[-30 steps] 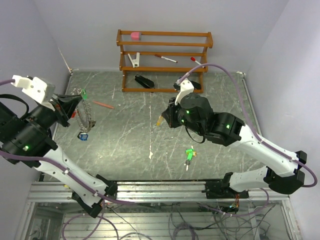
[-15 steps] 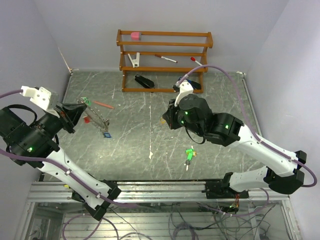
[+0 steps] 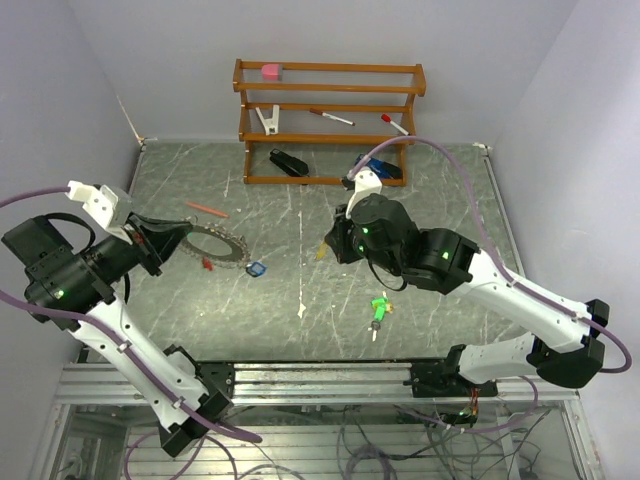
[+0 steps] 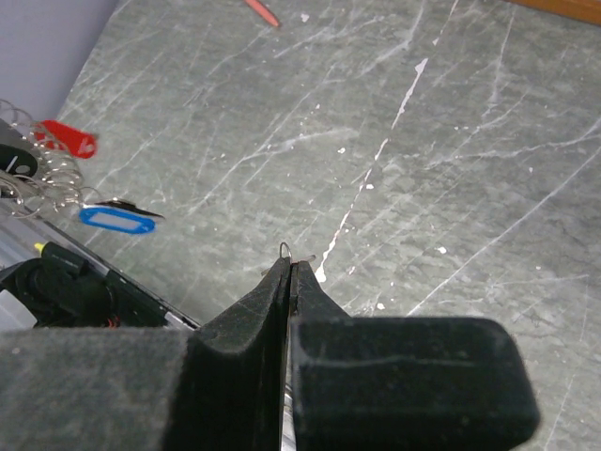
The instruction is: Put the keys on the keyring
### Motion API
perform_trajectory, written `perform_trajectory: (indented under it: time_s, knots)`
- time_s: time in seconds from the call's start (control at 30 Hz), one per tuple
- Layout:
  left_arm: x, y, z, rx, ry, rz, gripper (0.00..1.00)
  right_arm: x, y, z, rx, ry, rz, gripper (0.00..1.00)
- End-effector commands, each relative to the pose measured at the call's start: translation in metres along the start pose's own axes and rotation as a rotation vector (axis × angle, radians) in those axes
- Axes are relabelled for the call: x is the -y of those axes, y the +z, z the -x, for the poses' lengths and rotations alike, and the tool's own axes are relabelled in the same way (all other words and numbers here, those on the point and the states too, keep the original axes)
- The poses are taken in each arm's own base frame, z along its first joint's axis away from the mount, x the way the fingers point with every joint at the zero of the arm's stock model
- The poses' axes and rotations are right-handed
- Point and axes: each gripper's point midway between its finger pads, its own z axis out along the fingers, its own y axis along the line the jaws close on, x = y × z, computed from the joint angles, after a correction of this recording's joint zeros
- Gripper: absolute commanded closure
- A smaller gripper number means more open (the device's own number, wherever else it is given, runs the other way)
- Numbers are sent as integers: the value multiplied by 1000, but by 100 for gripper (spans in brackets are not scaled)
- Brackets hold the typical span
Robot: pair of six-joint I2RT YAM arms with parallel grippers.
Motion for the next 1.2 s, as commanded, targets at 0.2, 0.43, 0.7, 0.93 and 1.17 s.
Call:
perform_trajectory:
  time_s: [0.2,0.43,0.7,0.93,1.17]
  knots:
    - [10,11,-23,32,-19,-159,93,0,9,-7,-8,8,-16,100]
    - [8,18,-45,21,-66,-224,93,1,9,-10,-12,5,-22,100]
    - [7,28,-71,-7,-186,-312,93,4,9,-9,-10,0,-33,100]
    - [15,38,-81,-30,-210,-410,93,5,10,-8,-8,-7,-40,100]
    - [4,44,-78,-38,-228,-417,93,6,11,-7,-5,-12,-48,100]
